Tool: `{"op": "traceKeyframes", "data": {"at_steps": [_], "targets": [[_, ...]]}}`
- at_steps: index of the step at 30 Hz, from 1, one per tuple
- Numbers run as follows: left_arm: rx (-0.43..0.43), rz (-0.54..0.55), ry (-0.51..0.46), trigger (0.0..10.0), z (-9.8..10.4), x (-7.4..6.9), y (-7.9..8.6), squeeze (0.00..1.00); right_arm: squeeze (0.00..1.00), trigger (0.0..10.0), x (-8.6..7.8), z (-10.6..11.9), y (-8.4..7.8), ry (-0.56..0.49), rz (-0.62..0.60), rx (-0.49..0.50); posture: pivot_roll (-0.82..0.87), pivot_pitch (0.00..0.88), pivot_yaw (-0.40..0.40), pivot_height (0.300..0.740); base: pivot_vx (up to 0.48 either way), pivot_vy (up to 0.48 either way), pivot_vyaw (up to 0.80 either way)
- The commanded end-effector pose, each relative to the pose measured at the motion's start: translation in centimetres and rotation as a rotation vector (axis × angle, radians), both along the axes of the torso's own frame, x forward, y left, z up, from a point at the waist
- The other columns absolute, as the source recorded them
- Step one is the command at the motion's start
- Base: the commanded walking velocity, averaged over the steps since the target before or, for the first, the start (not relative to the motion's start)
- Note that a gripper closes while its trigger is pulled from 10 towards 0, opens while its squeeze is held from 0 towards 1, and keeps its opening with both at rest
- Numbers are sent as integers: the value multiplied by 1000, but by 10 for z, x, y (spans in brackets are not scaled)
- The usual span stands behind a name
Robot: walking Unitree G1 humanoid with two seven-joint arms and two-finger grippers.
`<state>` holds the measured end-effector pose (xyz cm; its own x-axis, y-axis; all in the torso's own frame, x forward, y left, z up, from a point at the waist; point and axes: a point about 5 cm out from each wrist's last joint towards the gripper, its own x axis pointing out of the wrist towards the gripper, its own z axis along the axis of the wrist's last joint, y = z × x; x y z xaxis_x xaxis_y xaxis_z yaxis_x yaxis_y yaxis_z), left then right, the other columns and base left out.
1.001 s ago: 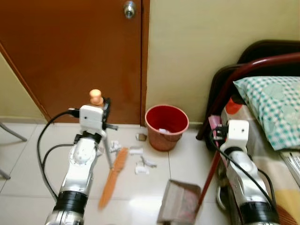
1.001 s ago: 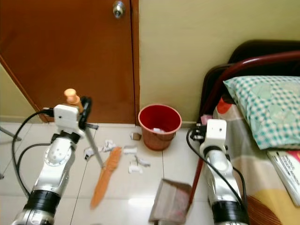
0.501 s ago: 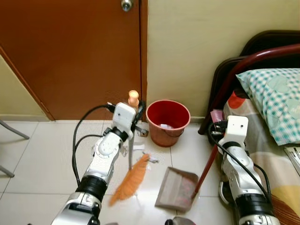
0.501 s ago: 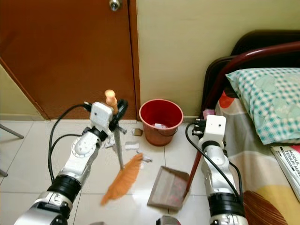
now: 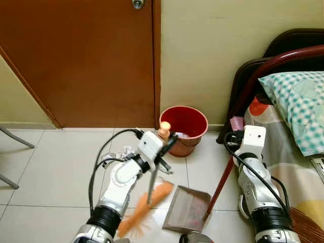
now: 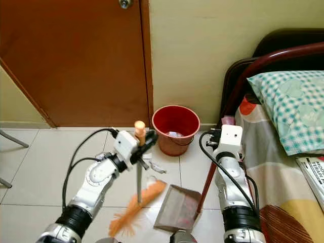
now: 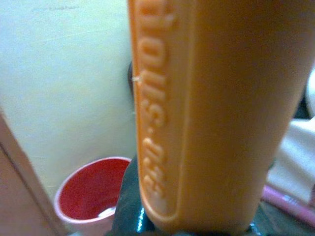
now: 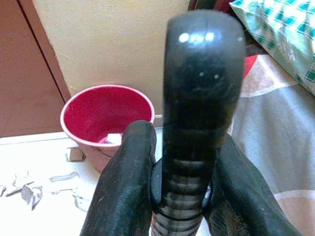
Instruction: Sweep floor
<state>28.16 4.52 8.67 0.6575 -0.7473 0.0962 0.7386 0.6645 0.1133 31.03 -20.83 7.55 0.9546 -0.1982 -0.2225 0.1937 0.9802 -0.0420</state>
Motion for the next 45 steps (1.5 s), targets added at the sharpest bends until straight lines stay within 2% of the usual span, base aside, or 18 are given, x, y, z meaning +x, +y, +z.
{"op": "traceKeyframes", "data": {"at_steps": [1, 5, 8, 13, 16, 17, 20, 21, 23, 25, 29, 31, 36, 37, 38, 41, 43, 45], "targets": [[-129, -32, 31, 10000, 12, -8, -16, 0, 0, 10000, 6, 8, -5, -35, -7, -17, -17, 133, 3, 740, 0, 0, 0], [-172, -16, 2, 10000, 24, -11, -21, 0, 0, 10000, 8, 11, -8, -45, -6, -45, -17, 128, -1, 740, 0, 0, 0], [-187, 34, -42, 10000, 37, -10, -15, 0, 0, 10000, 9, 15, -12, -51, 3, -97, -19, 125, -7, 740, 0, 0, 0], [-179, 129, -112, 10000, 57, -7, 11, 0, 0, 10000, 9, 15, -20, -42, 1, -147, -17, 120, -14, 740, 0, 0, 0], [-159, 226, -189, 10000, 77, -3, 36, 0, 0, 10000, 9, 14, -25, -34, -7, -167, -12, 118, -17, 740, 0, 0, 0], [-159, 226, -189, 10000, 77, -3, 36, 0, 0, 10000, 9, 14, -25, -34, -7, -167, -12, 118, -17, 740, 0, 0, 0], [-178, 326, -235, 10000, 94, 2, 56, 0, 0, 10000, 11, 14, -26, -34, -8, -170, -7, 114, -23, 740, 0, 0, 0], [-201, 383, -256, 10000, 105, 5, 67, 0, 0, 10000, 12, 15, -26, -34, -5, -174, -6, 111, -26, 740, 0, 0, 0], [-212, 403, -261, 10000, 109, 5, 70, 0, 0, 10000, 13, 15, -26, -35, -4, -175, -5, 109, -28, 740, 0, 0, 0], [-217, 458, -293, 10000, 119, 7, 82, 0, 0, 10000, 15, 15, -25, -38, 5, -180, -2, 104, -33, 740, 0, 0, 0], [-209, 481, -299, 10000, 118, 7, 89, 0, 0, 10000, 16, 16, -24, -41, 11, -181, -4, 102, -35, 740, 0, 0, 0], [-186, 503, -265, 10000, 104, 7, 95, 0, 0, 10000, 18, 16, -21, -43, 17, -179, -3, 102, -39, 740, 0, 0, 0], [-151, 508, -218, 10000, 72, 12, 90, 0, 0, 10000, 20, 18, -17, -57, 26, -160, -9, 92, -44, 740, 0, 0, 0], [-153, 506, -214, 10000, 70, 14, 87, 0, 0, 10000, 21, 18, -16, -61, 27, -158, -9, 92, -44, 740, 0, 0, 0], [-126, 488, -233, 10000, 64, 18, 76, 0, 0, 10000, 21, 19, -15, -67, 30, -157, -9, 92, -44, 740, 0, 0, 0], [-115, 481, -240, 10000, 63, 19, 73, 0, 0, 10000, 21, 19, -15, -68, 31, -157, -9, 92, -44, 740, 0, 0, 0], [-63, 428, -265, 10000, 54, 27, 51, 0, 0, 10000, 23, 23, -13, -92, 33, -150, -28, 82, -46, 740, 0, 0, 0], [-58, 395, -247, 10000, 47, 31, 37, 0, 0, 10000, 23, 24, -13, -107, 28, -138, -41, 79, -41, 740, 0, 0, 0]]}}
